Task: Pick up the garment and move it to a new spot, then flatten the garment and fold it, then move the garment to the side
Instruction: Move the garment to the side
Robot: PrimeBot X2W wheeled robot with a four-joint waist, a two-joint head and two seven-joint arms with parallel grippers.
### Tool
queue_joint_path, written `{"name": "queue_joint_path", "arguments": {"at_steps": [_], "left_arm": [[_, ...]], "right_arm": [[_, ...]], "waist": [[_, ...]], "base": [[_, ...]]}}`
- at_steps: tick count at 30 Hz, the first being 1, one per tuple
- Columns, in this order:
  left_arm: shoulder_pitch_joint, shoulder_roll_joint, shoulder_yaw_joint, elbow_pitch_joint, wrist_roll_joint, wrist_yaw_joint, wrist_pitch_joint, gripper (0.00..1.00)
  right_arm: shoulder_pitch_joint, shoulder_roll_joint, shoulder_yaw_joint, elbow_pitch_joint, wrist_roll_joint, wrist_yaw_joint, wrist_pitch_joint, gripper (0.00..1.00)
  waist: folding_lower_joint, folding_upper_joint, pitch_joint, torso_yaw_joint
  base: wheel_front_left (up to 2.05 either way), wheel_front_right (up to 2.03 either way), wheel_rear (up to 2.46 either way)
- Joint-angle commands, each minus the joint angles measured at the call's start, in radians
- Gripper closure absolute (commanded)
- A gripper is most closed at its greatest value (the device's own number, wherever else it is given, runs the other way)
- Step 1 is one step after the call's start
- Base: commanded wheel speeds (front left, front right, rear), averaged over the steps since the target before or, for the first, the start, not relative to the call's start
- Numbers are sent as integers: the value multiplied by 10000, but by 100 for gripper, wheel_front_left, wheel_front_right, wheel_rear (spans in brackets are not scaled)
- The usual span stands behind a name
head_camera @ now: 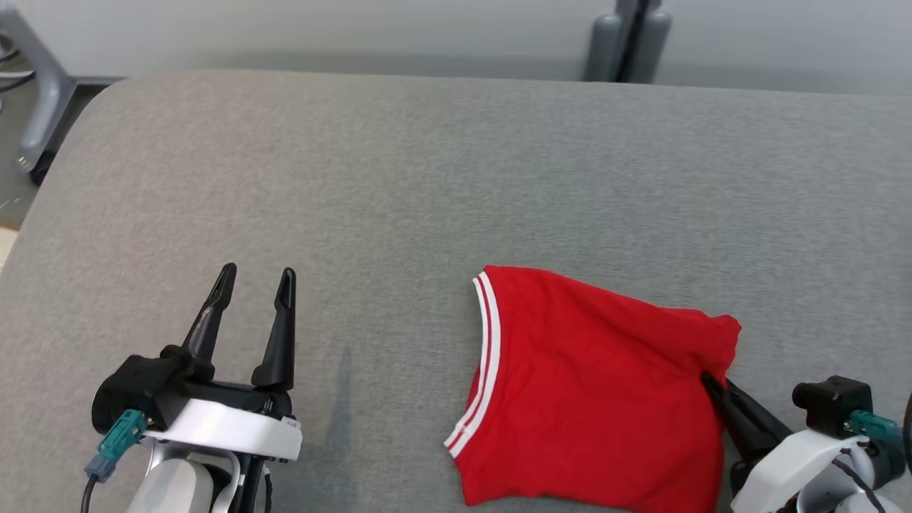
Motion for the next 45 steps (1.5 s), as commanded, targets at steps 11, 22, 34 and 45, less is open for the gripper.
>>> {"name": "queue_joint_path", "arguments": {"at_steps": [11, 22, 34, 45], "left_arm": [[279, 267, -73, -354, -9, 36, 245, 0], [-481, 385, -416, -733, 208, -104, 509, 0], [-2032, 1013, -840, -1113, 741, -441, 1085, 0], [-2358, 1441, -783, -1579, 821, -373, 1477, 0]], "right_arm": [[106, -769, -383, -738, -499, -5, 497, 100], [-1871, -1613, -640, -474, -738, -6, 203, 100], [-4153, -1970, -2720, 1499, -1131, -5, -833, 100], [-5599, -1949, -4504, 3352, -1459, -5, -1576, 100]], "waist": [[-1, 0, -347, -1583], [-1, 0, 760, -2775], [-1, 0, 2340, -3406], [-1, 0, 3353, -3728]], "base": [[0, 0, 0], [0, 0, 0], [0, 0, 0], [0, 0, 0]]}}
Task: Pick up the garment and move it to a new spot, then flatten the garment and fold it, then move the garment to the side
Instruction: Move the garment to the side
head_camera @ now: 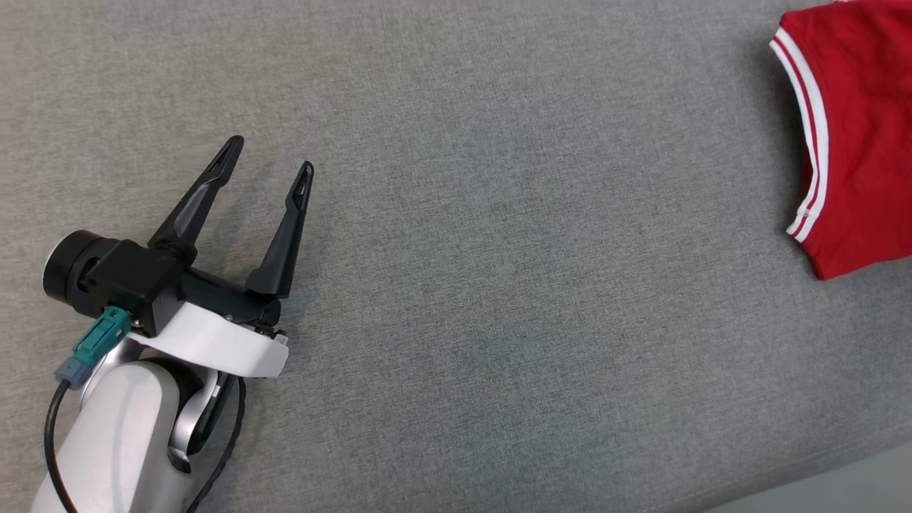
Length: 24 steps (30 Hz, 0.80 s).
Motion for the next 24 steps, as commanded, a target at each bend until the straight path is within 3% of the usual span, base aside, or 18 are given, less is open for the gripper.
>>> {"name": "queue_joint_path", "arguments": {"at_steps": [1, 3, 4, 5, 6, 15, 24], "left_arm": [[-215, 102, 42, -119, 52, 8, 48, 0], [-232, 164, 40, -207, 72, 37, 108, 0], [-246, 184, 40, -255, 83, 53, 134, 0], [-261, 193, 37, -297, 87, 64, 155, 0], [-259, 203, 41, -343, 85, 81, 194, 0], [-25, 351, 98, -471, -32, 191, 317, 0], [420, 199, 314, -283, -325, 463, 25, 0]], "right_arm": [[-217, 103, -130, 191, -129, -5, -97, 100], [-423, 177, -276, 486, -161, -5, -128, 100], [-516, 179, -338, 643, -255, -5, -138, 93], [-622, 246, -429, 783, -261, -5, -144, 54], [-687, 334, -444, 927, -317, -5, -162, 0], [-359, 1088, -982, 840, -472, -5, -195, 0], [847, 2007, -1137, -639, -480, -5, -188, 0]], "waist": [[0, 0, 225, -111], [0, 0, 367, -145], [0, 0, 436, -157], [0, 0, 491, -166], [0, 0, 534, -180], [0, 0, 484, -302], [0, 0, -185, -272]], "base": [[0, 0, 0], [0, 0, 0], [0, 0, 0], [0, 0, 0], [0, 0, 0], [0, 0, 0], [0, 0, 0]]}}
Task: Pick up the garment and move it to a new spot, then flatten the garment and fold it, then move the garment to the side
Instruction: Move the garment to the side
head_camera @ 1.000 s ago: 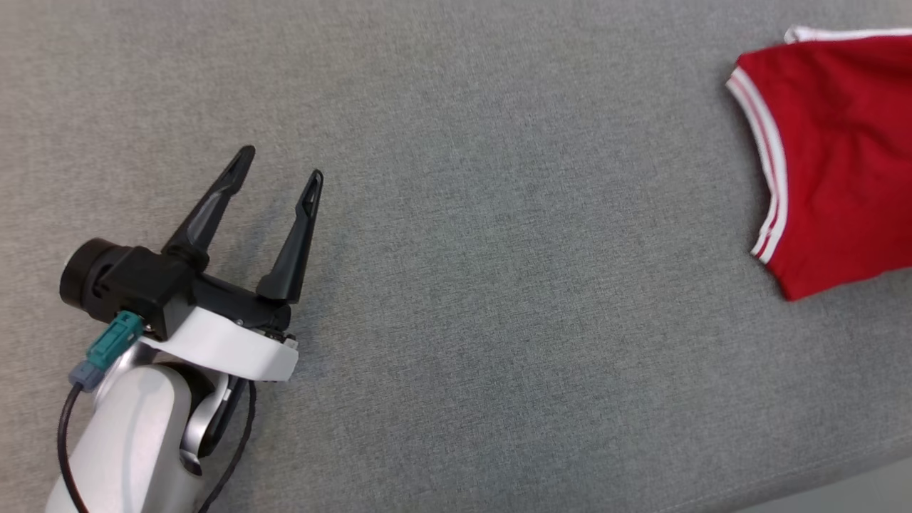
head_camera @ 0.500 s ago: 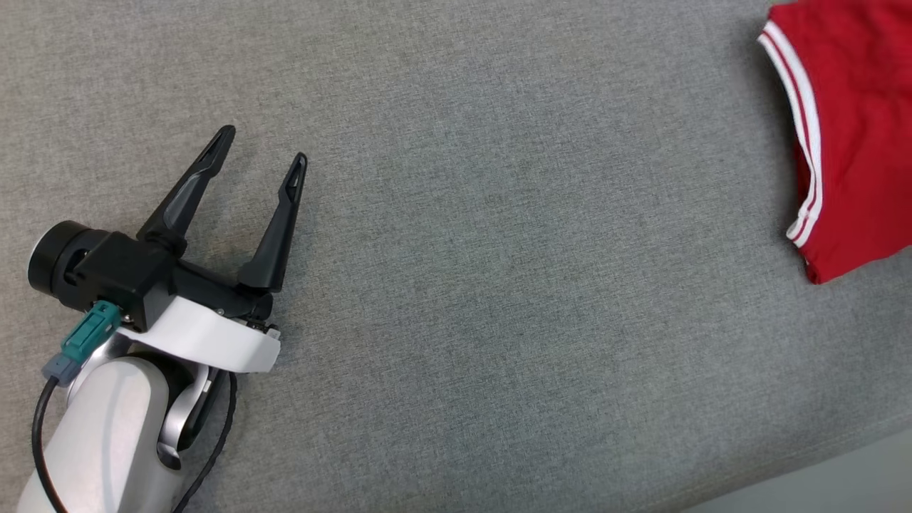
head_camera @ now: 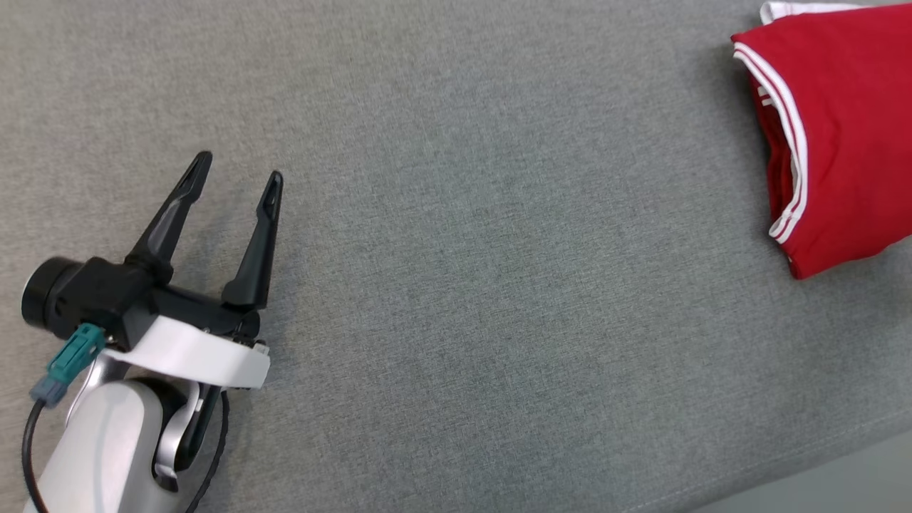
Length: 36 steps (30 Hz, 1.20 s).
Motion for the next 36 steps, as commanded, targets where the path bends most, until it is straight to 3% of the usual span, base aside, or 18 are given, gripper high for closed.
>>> {"name": "queue_joint_path", "arguments": {"at_steps": [1, 13, 23, 36], "left_arm": [[119, -24, 89, 39, -74, 72, -90, 0], [1326, -445, 540, 607, -749, 505, -877, 0], [2246, -743, 738, 961, -1135, 683, -1225, 0], [3569, -767, 892, 1086, -1345, 759, -1383, 0]], "right_arm": [[241, 76, 76, -204, -57, -5, -54, 0], [3000, 1792, 1326, -3274, -426, -3, -54, 0], [4151, 1981, 2298, -4097, -641, -3, 149, 0], [5649, 1919, 1978, -5048, -935, -3, 1077, 0]], "waist": [[-1, 0, -257, 44], [-1, 0, -1885, 1005], [-1, 0, -3003, 1964], [-1, 0, -4369, 2517]], "base": [[0, 0, 0], [0, 0, 0], [0, 0, 0], [0, 0, 0]]}}
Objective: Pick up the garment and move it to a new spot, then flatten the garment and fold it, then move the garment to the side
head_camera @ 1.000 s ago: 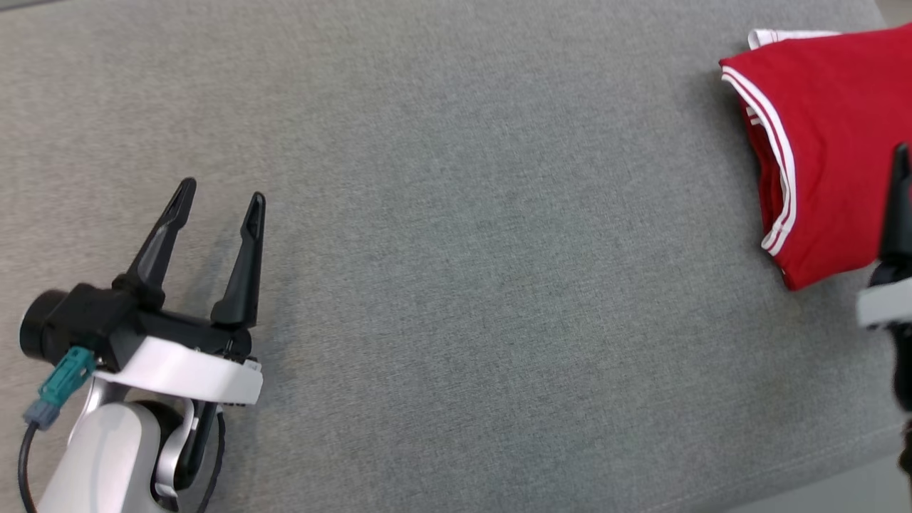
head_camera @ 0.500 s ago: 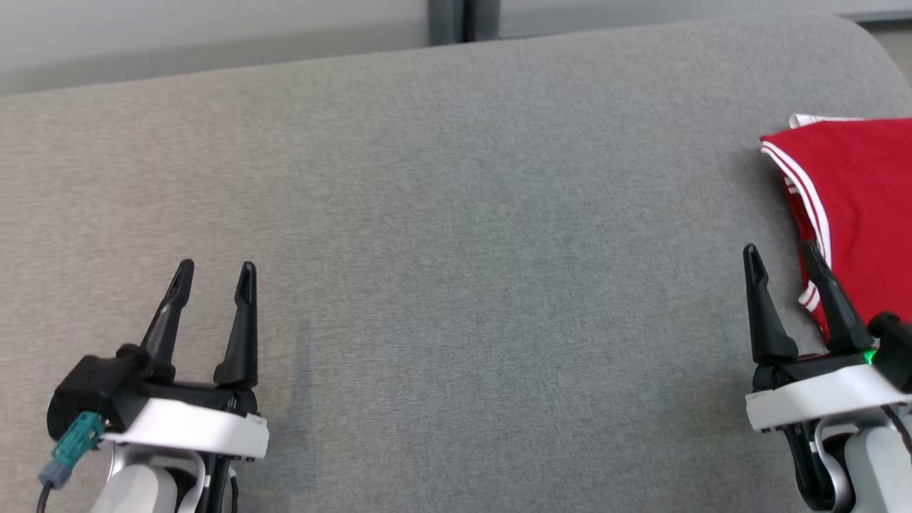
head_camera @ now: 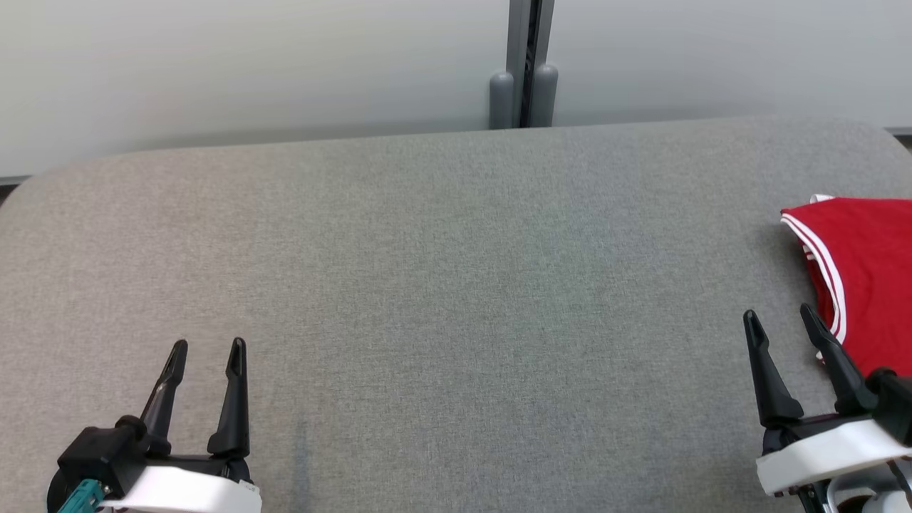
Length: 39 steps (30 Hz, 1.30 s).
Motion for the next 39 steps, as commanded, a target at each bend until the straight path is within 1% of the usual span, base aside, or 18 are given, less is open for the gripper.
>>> {"name": "queue_joint_path", "arguments": {"at_steps": [1, 18, 39], "left_arm": [[104, 79, 15, -6, -35, -17, -13, 0], [661, 259, -300, 292, 12, -59, 199, 0], [566, 380, -350, 384, -75, 65, 139, 0]], "right_arm": [[172, -35, -44, -111, -76, -1, 96, 0], [1227, 24, -409, -871, -184, -1, 783, 0], [1418, 196, -616, -1129, -257, -1, 836, 0]], "waist": [[0, -1, -216, 86], [0, -1, -971, 135], [0, -1, -921, 175]], "base": [[0, 0, 0], [0, 0, 0], [0, 0, 0]]}}
